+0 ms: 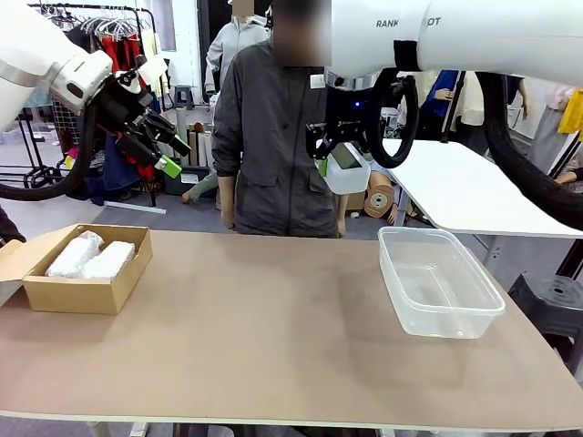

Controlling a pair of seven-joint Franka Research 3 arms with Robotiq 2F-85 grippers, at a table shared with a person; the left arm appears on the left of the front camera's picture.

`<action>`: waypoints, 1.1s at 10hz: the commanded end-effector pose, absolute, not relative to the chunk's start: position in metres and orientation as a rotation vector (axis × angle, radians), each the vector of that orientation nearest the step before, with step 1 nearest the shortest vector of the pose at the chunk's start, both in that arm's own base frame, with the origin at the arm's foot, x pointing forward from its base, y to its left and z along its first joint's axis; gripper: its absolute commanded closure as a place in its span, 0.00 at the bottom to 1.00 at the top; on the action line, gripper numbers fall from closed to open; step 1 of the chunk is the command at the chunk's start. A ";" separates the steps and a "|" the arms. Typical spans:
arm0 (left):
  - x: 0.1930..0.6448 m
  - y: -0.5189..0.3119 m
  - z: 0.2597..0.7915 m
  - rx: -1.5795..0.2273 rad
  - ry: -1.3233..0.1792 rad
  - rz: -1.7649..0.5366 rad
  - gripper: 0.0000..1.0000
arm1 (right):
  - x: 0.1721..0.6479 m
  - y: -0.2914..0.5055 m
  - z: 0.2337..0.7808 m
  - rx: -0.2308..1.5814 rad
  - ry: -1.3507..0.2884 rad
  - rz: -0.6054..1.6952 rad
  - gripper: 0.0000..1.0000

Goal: Separate and place wrapped and unwrapped clocks.
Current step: Pick up the Digital clock indicated by the person, then if the picked Digital clock is wrapped, place it in the Package Box ; if not, place it in the Organizing box.

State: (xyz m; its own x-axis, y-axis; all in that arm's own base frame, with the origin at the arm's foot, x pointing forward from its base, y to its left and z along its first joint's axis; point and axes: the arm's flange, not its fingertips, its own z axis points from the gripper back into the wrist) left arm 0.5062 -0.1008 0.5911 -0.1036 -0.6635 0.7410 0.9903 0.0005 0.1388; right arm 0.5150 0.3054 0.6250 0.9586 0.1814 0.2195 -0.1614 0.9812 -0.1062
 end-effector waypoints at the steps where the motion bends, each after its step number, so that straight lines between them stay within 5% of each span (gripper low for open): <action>1: 0.505 -0.099 0.591 -0.549 -0.761 -1.533 0.00 | 0.515 0.306 0.623 -0.089 -0.225 0.176 1.00; 11: 0.505 -0.099 0.591 -0.549 -0.761 -1.533 0.00 | 0.515 0.306 0.623 -0.089 -0.225 0.176 1.00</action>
